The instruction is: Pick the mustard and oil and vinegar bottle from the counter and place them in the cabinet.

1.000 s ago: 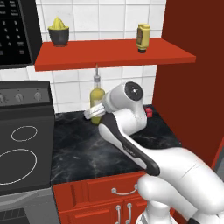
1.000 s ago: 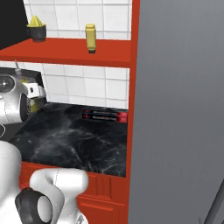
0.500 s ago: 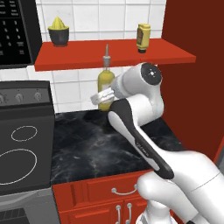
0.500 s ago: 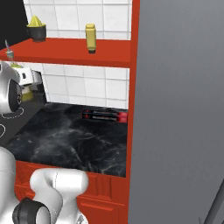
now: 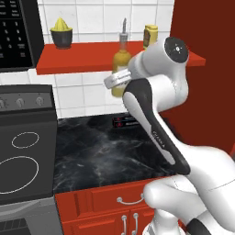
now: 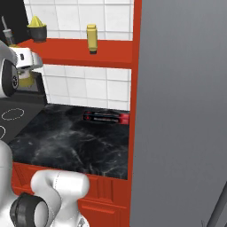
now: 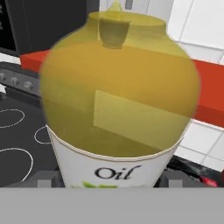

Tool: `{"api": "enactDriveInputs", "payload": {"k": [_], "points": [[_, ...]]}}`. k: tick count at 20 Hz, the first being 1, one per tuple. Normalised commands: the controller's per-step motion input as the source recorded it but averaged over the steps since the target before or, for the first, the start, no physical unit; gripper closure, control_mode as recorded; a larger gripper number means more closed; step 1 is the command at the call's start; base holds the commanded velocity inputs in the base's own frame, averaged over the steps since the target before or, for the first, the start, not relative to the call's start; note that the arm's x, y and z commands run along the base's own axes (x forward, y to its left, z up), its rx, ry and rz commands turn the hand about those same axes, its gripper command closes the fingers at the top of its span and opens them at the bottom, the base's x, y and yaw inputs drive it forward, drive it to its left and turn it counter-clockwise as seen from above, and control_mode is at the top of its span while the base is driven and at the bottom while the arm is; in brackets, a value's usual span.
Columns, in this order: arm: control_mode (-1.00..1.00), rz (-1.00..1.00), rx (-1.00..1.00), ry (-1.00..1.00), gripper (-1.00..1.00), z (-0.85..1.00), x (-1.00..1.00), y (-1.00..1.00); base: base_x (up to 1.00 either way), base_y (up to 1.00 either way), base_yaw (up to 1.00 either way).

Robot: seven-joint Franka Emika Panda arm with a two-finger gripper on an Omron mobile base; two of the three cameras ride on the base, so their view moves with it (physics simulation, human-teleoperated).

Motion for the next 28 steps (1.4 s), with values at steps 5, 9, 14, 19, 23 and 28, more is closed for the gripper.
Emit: {"api": "enactDriveInputs", "payload": {"k": [5, 9, 14, 19, 23, 28], "points": [[-1.00, -0.01, 0.00, -0.03, 1.00, 0.50, 0.00, -0.22, 0.00, 0.00, 0.00], [-1.00, 0.00, 0.00, -0.05, 1.00, 0.47, 0.00, -0.21, 0.00, 0.00, 0.00], [-1.00, 0.00, 0.00, -0.04, 1.00, 0.27, 0.00, -0.20, 0.00, 0.00, 0.00], [-1.00, 0.00, 0.00, -0.01, 1.00, 0.05, 0.10, -0.12, 0.00, 0.00, 0.00], [-1.00, 0.00, -0.01, 0.00, 1.00, 0.00, 0.23, -0.02, 0.00, 0.00, 0.00], [-1.00, 0.00, -0.03, 0.00, 1.00, 0.00, 0.29, -0.03, 0.00, 0.00, 0.00]]}}
